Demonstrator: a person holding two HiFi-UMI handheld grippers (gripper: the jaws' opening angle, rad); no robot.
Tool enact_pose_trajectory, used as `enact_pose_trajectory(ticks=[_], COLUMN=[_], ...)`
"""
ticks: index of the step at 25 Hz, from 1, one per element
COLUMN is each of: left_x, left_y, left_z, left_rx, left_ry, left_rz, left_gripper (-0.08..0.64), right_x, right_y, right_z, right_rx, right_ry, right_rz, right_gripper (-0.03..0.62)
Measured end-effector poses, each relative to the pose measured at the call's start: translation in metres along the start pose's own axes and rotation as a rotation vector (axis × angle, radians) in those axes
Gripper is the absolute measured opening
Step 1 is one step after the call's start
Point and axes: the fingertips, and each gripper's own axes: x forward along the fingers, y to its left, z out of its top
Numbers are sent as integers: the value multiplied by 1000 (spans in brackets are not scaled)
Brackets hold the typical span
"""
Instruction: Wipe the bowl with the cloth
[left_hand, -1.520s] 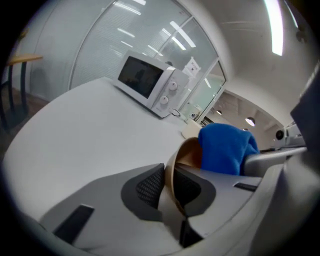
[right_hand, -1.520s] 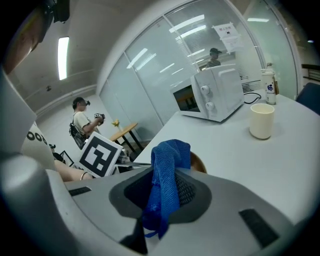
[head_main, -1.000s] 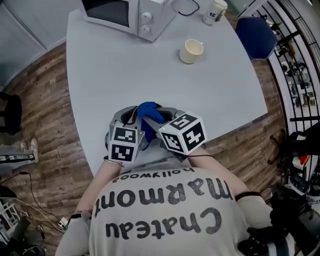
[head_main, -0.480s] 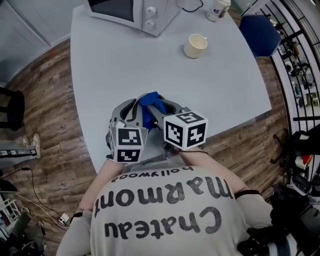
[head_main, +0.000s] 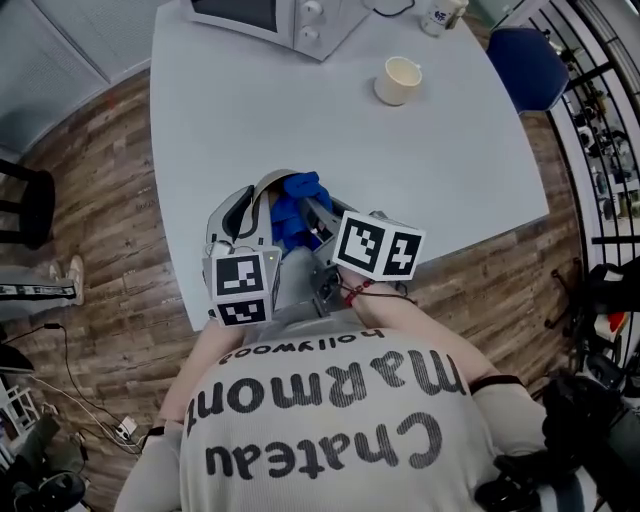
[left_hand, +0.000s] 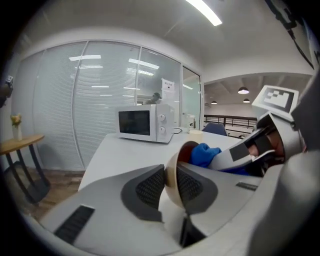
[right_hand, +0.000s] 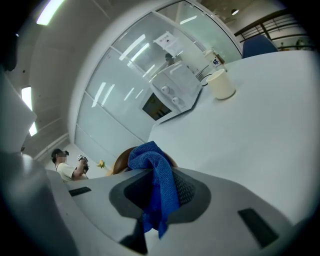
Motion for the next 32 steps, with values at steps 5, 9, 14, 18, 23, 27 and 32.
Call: enact_pose_trajectory(ticks=[5,9,14,18,23,27,32], left_x=[-9,-11,-6,0,1,3,1], left_y=[14,22,11,-10,-32,-36,-35], left_z=[-1,2,0,6,5,1,-15], left_rx=[-106,-139,-87,-88,-84,-28,-27], left_ry=[-1,-5,33,29,74,124,166], left_rz=[43,62,36,-37,-144,-160,-97], left_gripper=[72,72,62,27,32,37,41], right_x=[-3,-2,-10,-11,-15,-10,2], right_y=[1,5,12,48,35,27,12], right_z=[-14,-16,-6,-1,-4,-12,-27], right_rx=[40,75,-24,-270,-216,-110,-72], right_ry=[22,31,7,41,112,161,251], right_rz=[-14,-13,-13,123,143,154,109], right_gripper=[65,65,66,66,66,66,66])
